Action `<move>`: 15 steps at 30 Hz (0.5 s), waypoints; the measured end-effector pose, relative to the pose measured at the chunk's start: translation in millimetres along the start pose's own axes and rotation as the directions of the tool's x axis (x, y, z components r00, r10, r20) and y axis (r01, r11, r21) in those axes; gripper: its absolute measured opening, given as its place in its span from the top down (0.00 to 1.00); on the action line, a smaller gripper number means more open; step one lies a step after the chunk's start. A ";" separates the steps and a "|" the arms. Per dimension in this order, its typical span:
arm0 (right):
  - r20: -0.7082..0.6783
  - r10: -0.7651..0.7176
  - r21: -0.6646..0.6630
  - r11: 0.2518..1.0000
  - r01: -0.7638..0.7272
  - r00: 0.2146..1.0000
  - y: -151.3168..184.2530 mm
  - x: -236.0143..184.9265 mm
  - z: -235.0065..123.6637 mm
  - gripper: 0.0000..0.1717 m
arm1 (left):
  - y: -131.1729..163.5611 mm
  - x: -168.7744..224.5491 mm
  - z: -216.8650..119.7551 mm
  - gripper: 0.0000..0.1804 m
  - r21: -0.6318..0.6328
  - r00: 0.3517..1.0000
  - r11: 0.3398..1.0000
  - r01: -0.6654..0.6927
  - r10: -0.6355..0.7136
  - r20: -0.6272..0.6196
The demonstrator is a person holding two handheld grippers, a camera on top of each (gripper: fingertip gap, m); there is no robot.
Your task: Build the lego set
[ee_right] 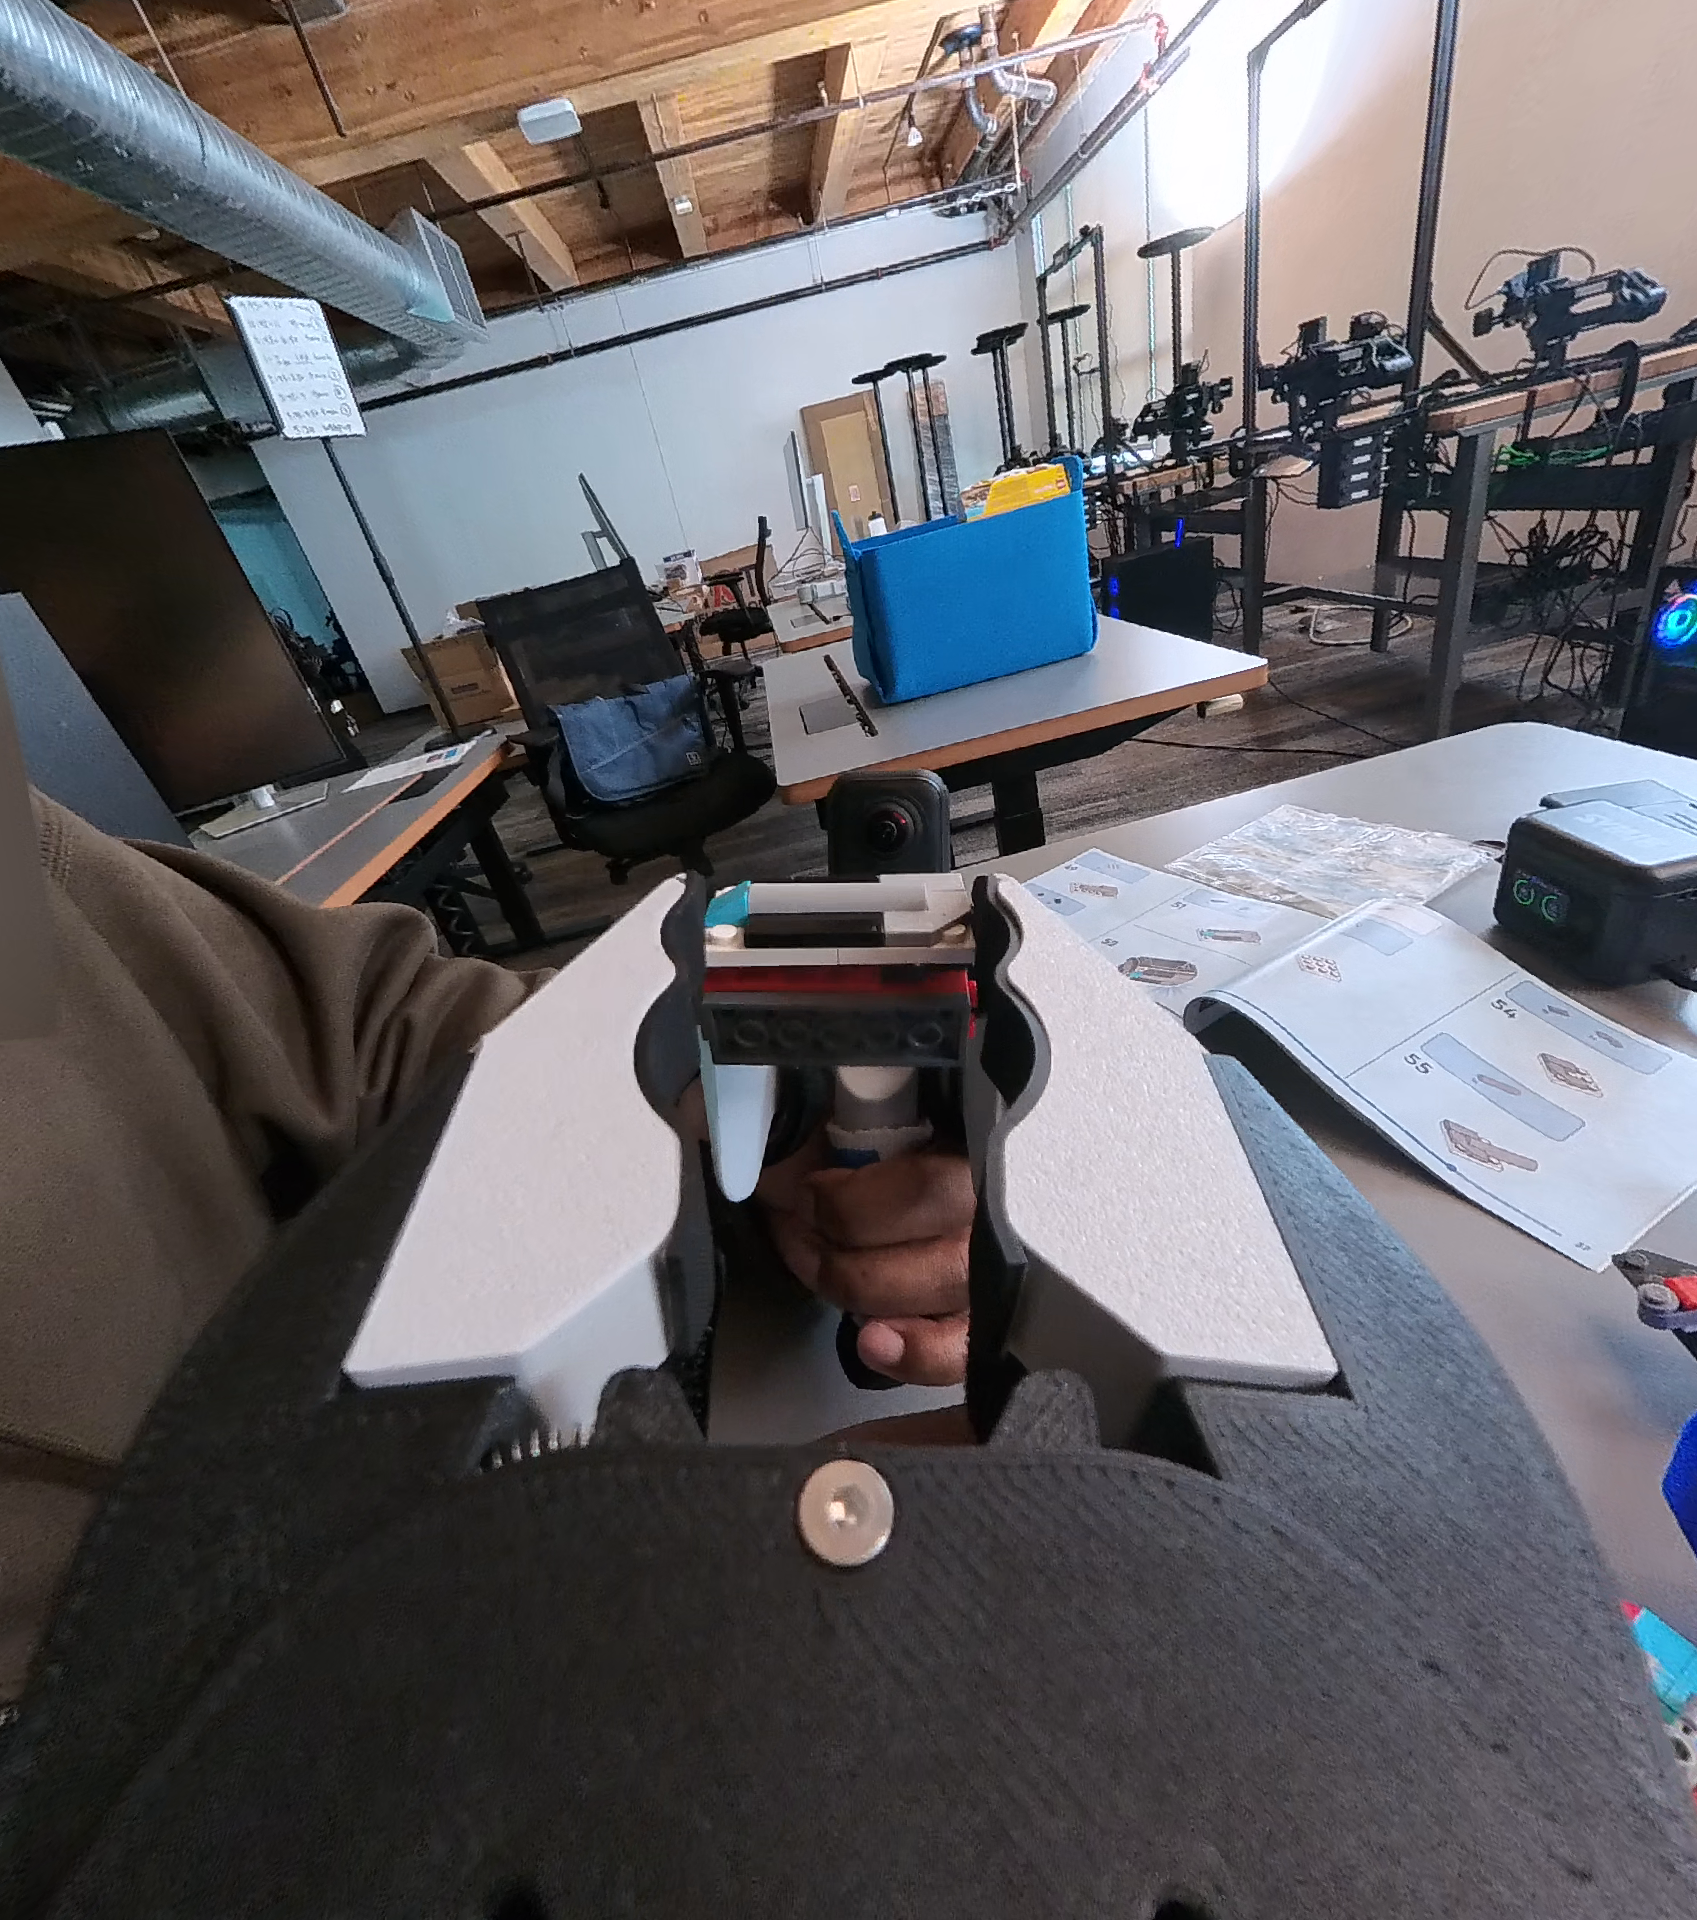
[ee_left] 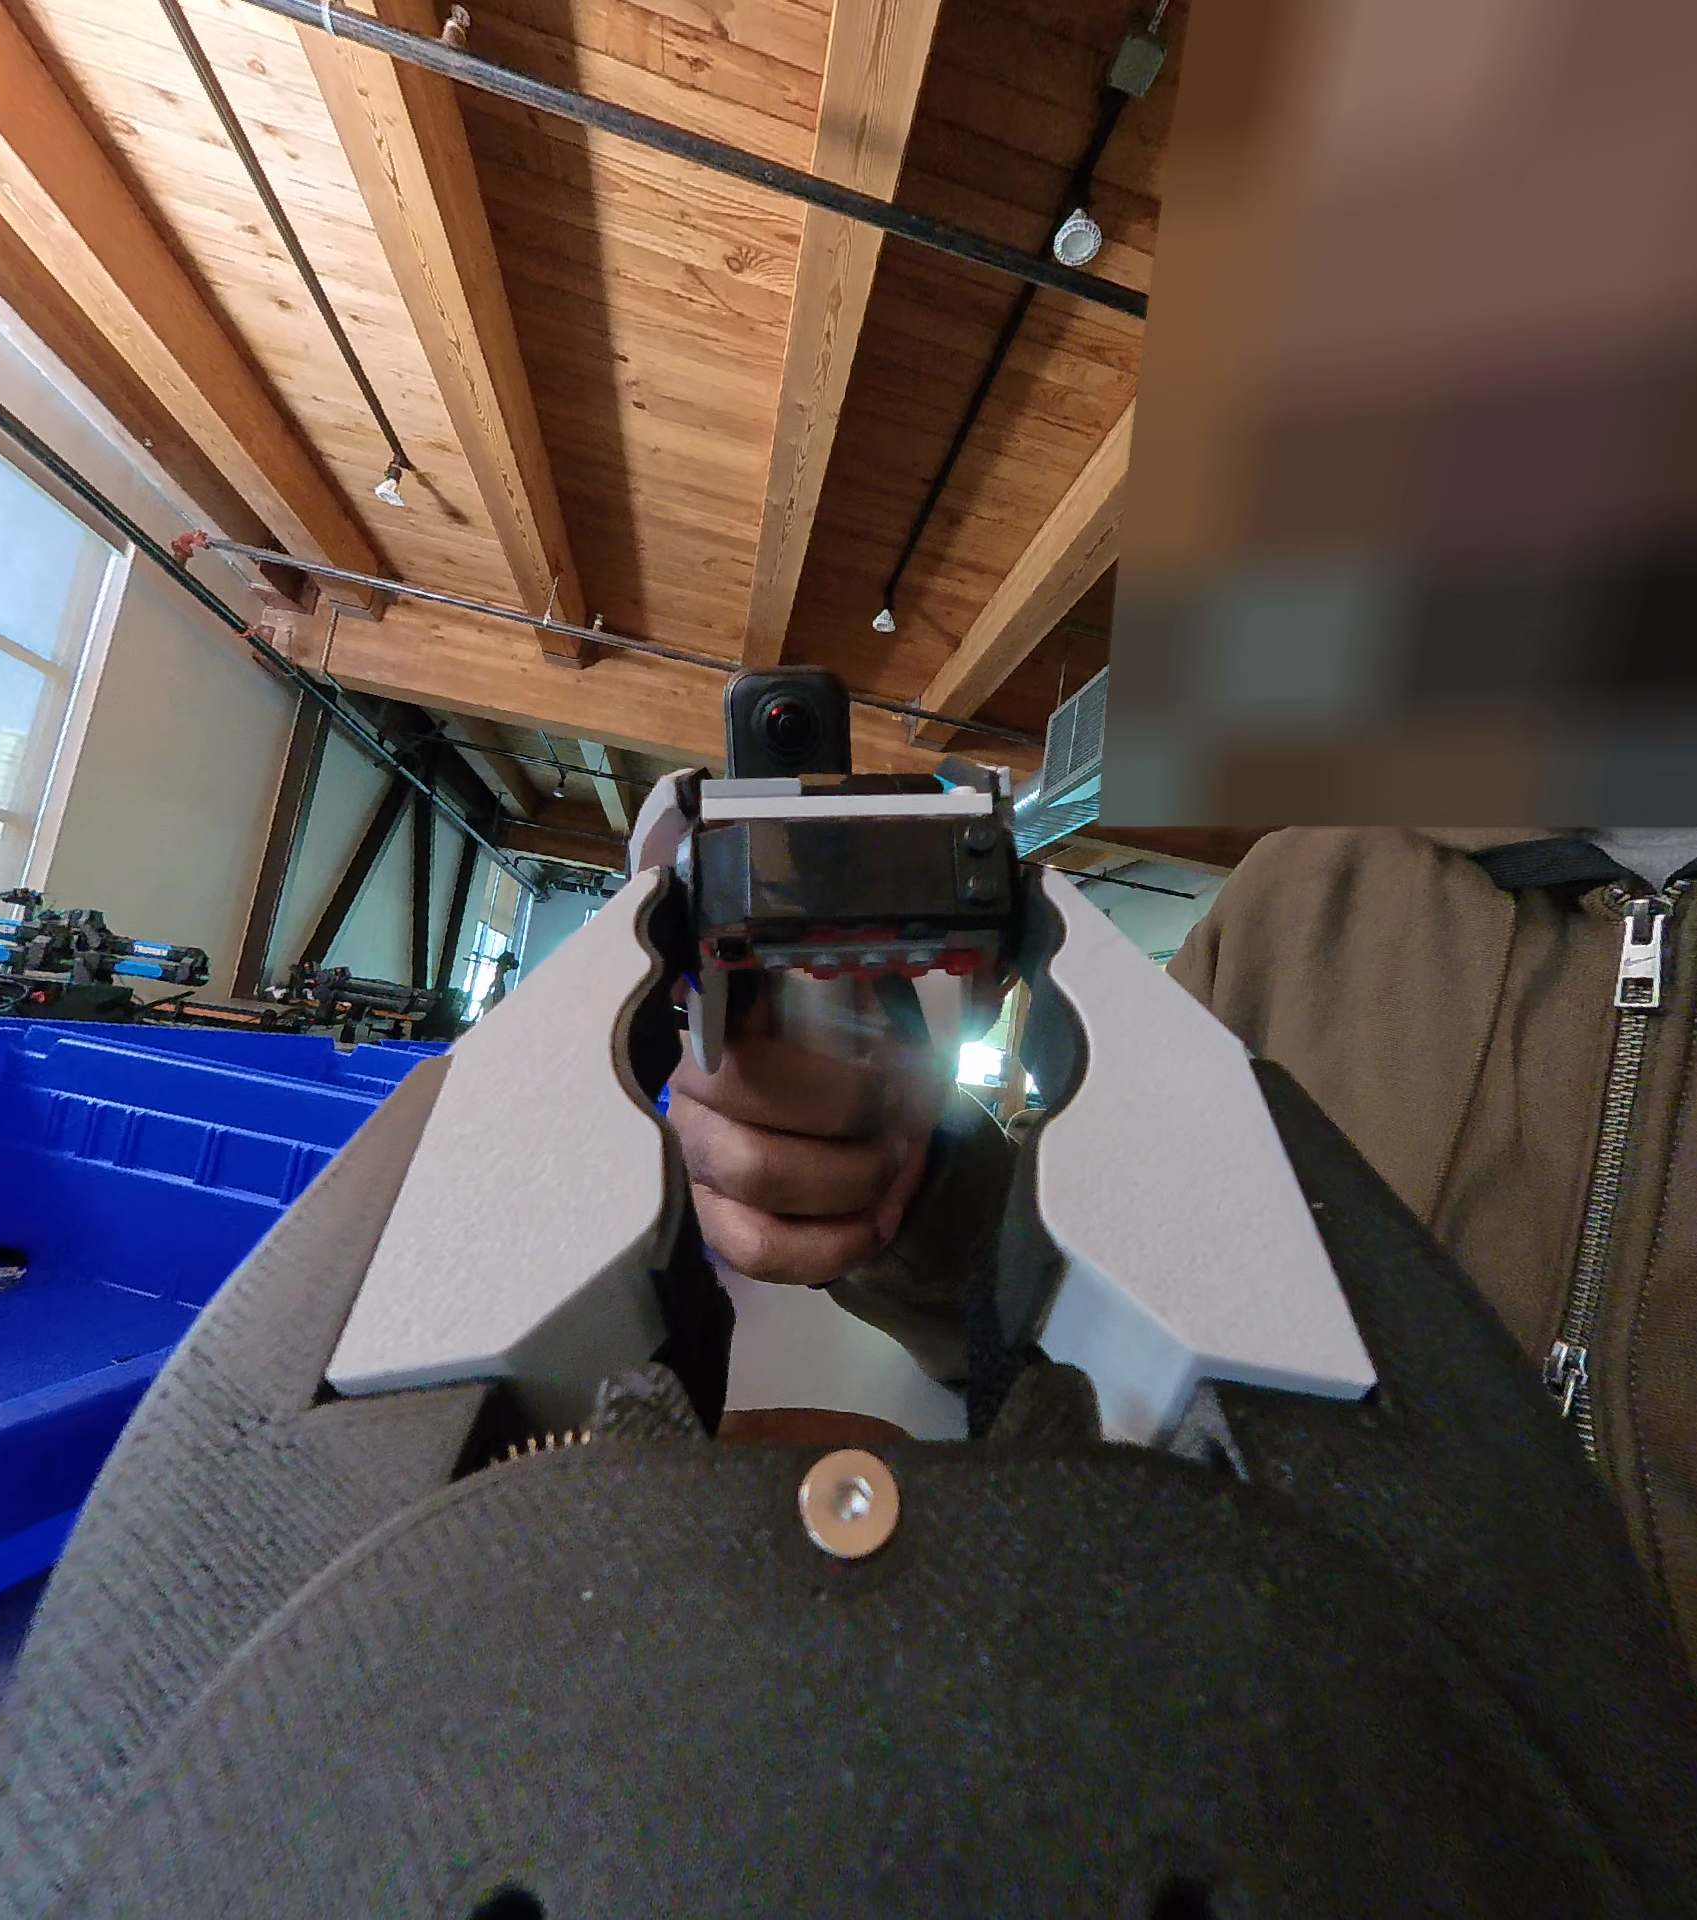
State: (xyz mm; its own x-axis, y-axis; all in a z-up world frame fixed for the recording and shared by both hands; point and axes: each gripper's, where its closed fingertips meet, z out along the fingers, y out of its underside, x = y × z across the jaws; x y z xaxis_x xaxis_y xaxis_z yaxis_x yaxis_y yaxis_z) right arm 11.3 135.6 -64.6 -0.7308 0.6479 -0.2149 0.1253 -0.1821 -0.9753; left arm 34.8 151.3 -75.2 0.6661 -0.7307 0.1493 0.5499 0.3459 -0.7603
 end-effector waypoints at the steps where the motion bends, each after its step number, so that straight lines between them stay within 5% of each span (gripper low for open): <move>1: 0.000 0.000 -0.002 1.000 0.000 1.000 0.2 0.1 -0.1 0.69 | -0.1 0.0 0.0 0.63 0.002 1.000 1.000 0.003 -0.003 -0.001; 15: -0.002 0.037 0.026 0.999 -0.037 0.999 -1.7 -0.3 2.4 0.67 | -5.3 3.2 0.7 0.64 0.065 0.997 0.995 0.073 -0.071 -0.030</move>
State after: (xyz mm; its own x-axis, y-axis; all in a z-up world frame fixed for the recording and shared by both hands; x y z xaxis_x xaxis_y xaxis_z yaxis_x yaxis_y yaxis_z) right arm 9.7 133.9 -62.7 -0.7244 0.6419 -0.2513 0.1351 -0.2253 -0.9649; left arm 34.3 147.6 -70.2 0.6098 -0.7709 0.1840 0.6286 0.3291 -0.7046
